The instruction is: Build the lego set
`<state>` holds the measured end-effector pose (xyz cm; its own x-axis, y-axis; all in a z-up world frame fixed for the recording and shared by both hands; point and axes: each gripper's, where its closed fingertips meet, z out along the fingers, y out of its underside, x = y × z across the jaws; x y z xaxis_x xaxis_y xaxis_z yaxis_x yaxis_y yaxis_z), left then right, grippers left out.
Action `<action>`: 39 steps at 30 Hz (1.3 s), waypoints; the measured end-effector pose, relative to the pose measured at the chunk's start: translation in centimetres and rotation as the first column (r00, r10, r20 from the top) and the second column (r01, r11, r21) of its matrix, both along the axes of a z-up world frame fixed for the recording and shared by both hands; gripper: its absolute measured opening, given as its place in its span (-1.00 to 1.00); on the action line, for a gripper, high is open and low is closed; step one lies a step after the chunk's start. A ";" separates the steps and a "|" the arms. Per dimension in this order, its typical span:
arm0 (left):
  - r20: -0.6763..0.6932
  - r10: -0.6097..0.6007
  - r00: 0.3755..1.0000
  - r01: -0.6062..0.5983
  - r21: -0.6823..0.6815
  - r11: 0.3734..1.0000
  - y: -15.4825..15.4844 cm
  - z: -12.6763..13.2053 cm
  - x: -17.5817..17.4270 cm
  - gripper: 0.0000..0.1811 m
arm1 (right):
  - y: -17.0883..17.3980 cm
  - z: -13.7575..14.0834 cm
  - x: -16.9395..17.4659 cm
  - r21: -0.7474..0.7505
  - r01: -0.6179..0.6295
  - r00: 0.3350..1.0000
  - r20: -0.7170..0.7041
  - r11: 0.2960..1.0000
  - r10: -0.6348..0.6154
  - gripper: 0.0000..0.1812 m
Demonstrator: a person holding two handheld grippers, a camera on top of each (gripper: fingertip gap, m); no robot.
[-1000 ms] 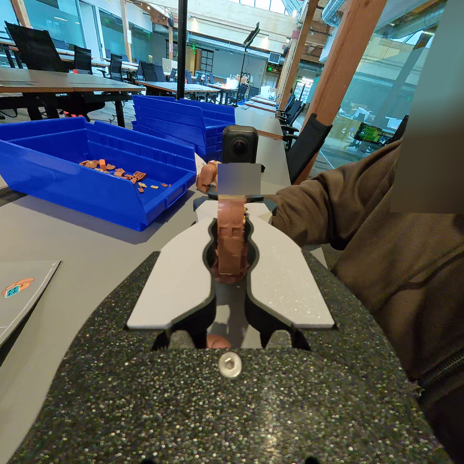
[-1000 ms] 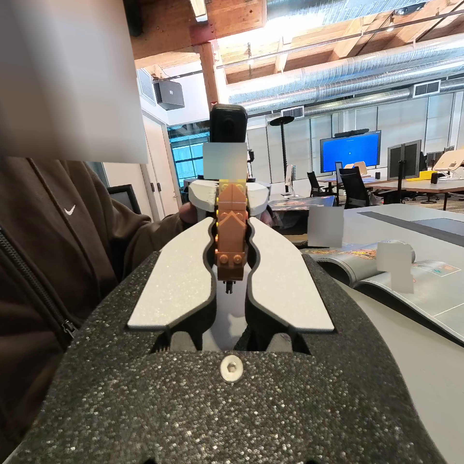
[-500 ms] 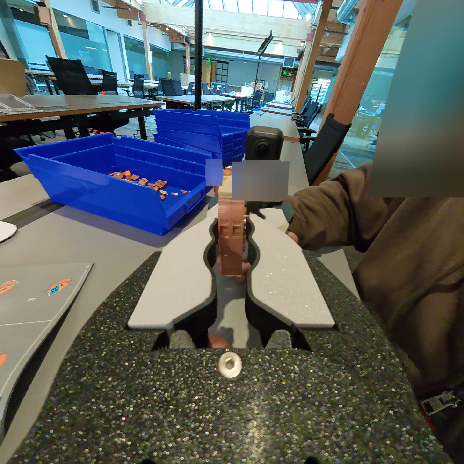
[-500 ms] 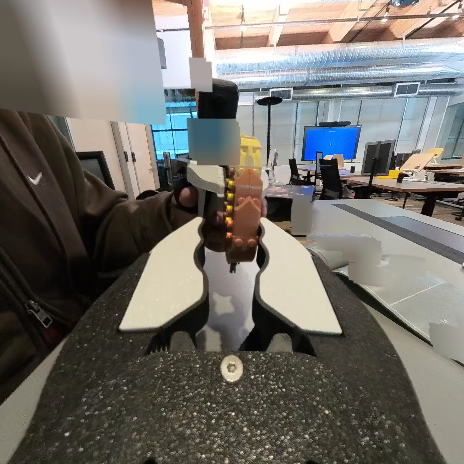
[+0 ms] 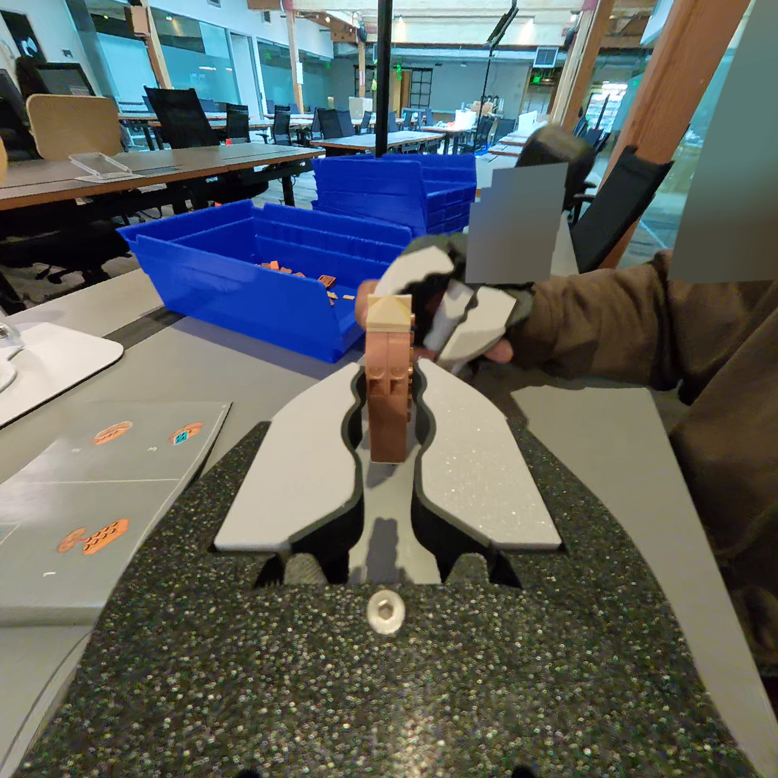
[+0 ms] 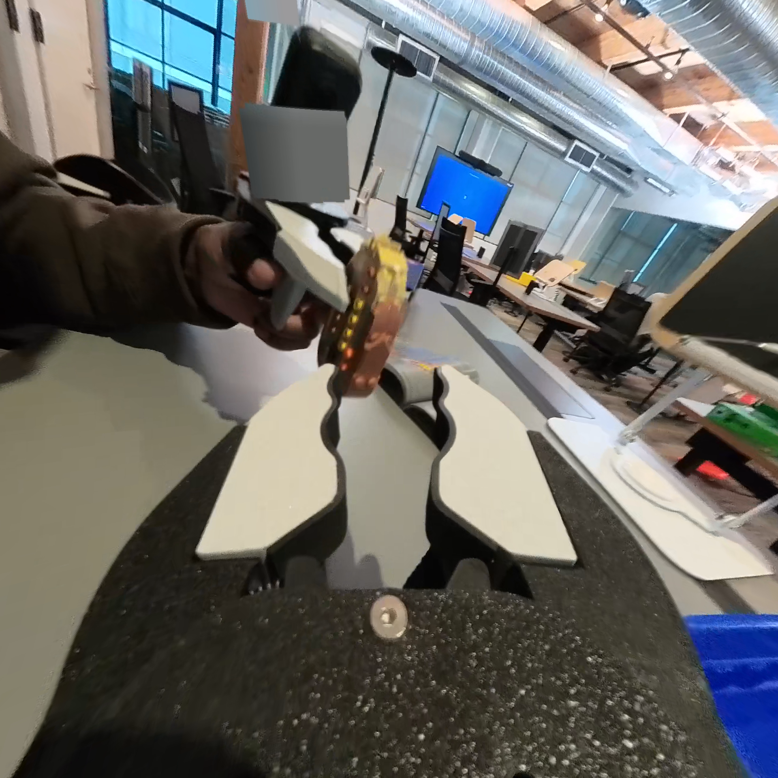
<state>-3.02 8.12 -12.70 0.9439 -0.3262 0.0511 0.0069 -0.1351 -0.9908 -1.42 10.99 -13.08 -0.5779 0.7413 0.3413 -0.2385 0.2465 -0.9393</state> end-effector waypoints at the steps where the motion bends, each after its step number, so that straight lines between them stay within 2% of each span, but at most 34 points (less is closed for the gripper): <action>1: -0.006 0.000 1.000 0.000 -0.008 1.000 0.1 -0.4 0.0 -0.77 | 0.1 0.6 0.1 0.023 0.003 1.000 -0.020 1.000 -0.003 -0.55; 7: -0.023 -0.036 0.999 0.035 -0.053 0.998 0.5 -2.4 0.1 -0.77 | -1.2 3.6 0.3 0.229 -0.071 0.992 -0.089 0.971 0.094 -0.57; 11: 0.001 -0.043 0.999 0.043 -0.070 0.997 0.8 -3.2 -0.3 -0.77 | -2.6 2.4 -0.5 0.438 -0.124 0.985 -0.057 0.890 0.165 -0.57; 16: -0.026 -0.031 0.999 0.028 -0.108 0.994 0.9 -4.4 -0.9 -0.77 | -3.6 0.1 -2.1 0.581 -0.154 0.981 -0.009 0.799 0.196 -0.57; 24: -0.045 -0.027 0.999 0.020 -0.148 0.989 0.9 -5.5 -1.2 -0.77 | -3.6 -0.9 -2.3 0.585 -0.182 0.978 0.023 0.790 0.208 -0.63; 39: -0.149 -0.015 0.989 -0.016 -0.205 0.979 0.7 -6.5 -1.4 -0.77 | -4.3 -2.3 -2.3 0.670 -0.177 0.978 0.035 0.721 0.207 -0.67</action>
<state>-4.46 8.84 -19.24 0.9462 -0.3227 -0.0246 -0.1386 -0.3353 -0.9319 -3.68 6.65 -15.33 -0.6576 0.1891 0.7293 -0.3829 0.7498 -0.5397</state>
